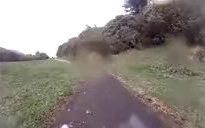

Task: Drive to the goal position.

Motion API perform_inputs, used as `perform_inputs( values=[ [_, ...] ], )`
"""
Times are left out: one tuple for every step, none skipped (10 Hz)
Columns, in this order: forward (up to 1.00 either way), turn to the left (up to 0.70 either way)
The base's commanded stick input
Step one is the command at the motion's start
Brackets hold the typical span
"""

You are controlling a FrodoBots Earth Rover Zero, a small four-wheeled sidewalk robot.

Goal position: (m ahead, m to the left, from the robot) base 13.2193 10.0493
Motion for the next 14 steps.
perform_inputs(
  values=[
    [0.7, 0.0],
    [0.7, 0.0],
    [0.7, 0.0],
    [0.7, 0.0],
    [0.7, 0.0],
    [0.7, 0.0],
    [0.7, 0.0],
    [0.7, 0.0],
    [0.7, 0.0],
    [0.7, 0.0],
    [0.7, 0.0],
    [0.7, 0.0],
    [0.7, 0.0],
    [0.7, 0.0]
  ],
)
